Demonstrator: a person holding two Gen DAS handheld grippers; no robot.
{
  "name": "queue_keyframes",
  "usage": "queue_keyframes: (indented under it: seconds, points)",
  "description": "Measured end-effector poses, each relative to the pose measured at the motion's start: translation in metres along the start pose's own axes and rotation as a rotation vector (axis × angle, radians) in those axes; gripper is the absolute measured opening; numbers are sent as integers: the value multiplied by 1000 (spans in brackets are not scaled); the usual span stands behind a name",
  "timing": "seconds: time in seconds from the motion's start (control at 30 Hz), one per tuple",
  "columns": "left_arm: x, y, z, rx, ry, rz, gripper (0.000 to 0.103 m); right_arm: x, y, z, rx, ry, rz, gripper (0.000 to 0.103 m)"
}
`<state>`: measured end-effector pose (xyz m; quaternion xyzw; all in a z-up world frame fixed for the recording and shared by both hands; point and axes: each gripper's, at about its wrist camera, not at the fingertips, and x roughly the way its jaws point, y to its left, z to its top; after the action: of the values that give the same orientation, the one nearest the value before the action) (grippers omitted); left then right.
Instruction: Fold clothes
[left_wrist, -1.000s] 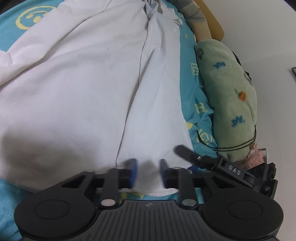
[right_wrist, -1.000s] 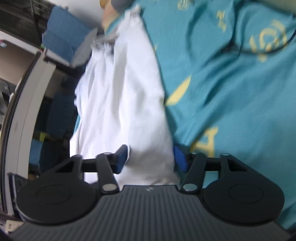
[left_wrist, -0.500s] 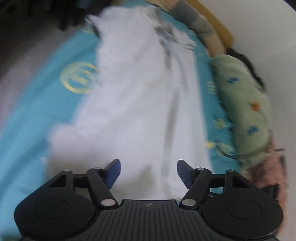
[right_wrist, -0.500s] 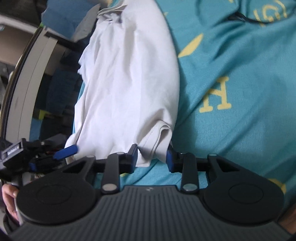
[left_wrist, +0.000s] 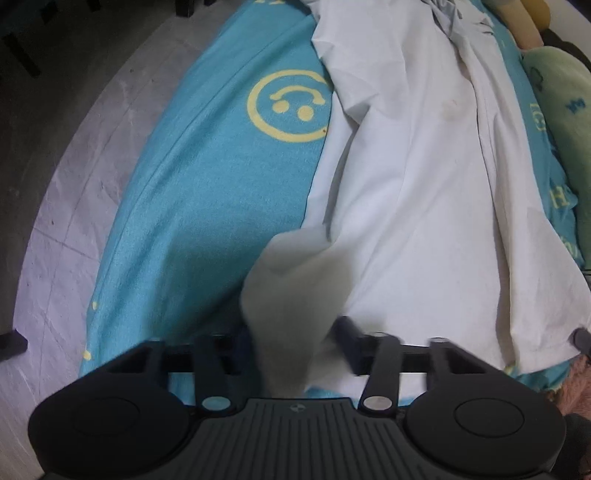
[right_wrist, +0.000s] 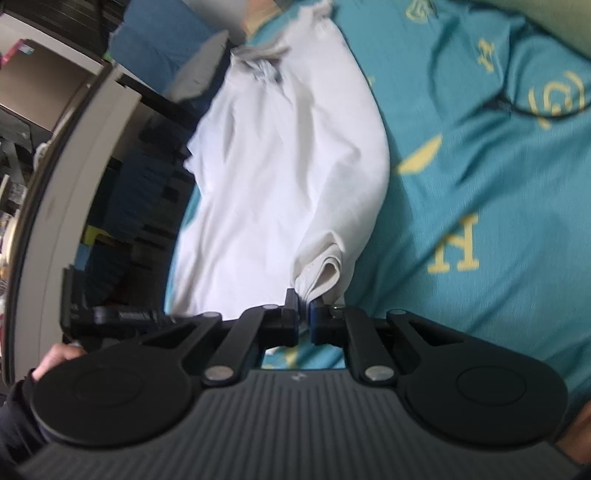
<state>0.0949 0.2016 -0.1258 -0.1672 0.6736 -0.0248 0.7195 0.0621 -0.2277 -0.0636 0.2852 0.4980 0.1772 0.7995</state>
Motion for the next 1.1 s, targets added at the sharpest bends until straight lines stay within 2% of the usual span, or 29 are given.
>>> queue_keyframes:
  seconds: [0.03,0.07,0.23,0.3,0.37,0.47,0.5,0.6,0.63,0.67,0.7,0.77,0.8,0.83,0.97,1.03,1.1]
  points:
    - [-4,3,0,-9,13,-31,11,-4,3,4,-6,-9,-1,8]
    - [-15,6,0,-13,8,-61,7,-9,6,8,-14,-18,-3,8]
    - [-79,28,-5,-122,-89,-220,5,-40,21,22,-74,-42,-17,7]
    - [-90,33,-10,-154,-103,-238,5,-50,23,21,-99,-39,-30,7]
    - [-85,34,-16,-134,-90,-196,5,-47,18,15,-113,-11,-61,7]
    - [-64,28,-27,-108,-29,-87,6,-20,4,-4,-133,72,-147,8]
    - [-60,25,-29,-95,-19,-54,9,-11,-1,-11,-137,102,-171,7]
    - [-71,8,-30,-30,-85,-1,33,0,-8,-22,-135,154,-220,10]
    - [-79,-2,-29,7,-135,21,53,-2,-8,-22,-142,156,-235,10]
    - [-86,-12,-27,43,-186,44,65,-6,-6,-19,-157,147,-243,11]
    - [-93,-22,-26,77,-238,63,66,-12,-2,-15,-176,134,-245,14]
    - [-101,-43,-17,94,-340,40,70,-23,7,-1,-210,83,-238,34]
    - [-105,-53,-13,91,-386,19,72,-28,12,7,-226,56,-233,51]
    - [-108,-64,-8,89,-431,-2,76,-31,16,16,-237,24,-225,57]
    - [-108,-107,10,115,-581,-39,80,-10,44,72,-263,-69,-172,57]
    - [-101,-126,19,127,-641,-45,81,15,59,104,-273,-117,-111,57]
    - [-87,-136,27,181,-674,-24,81,50,71,138,-243,-161,-55,57]
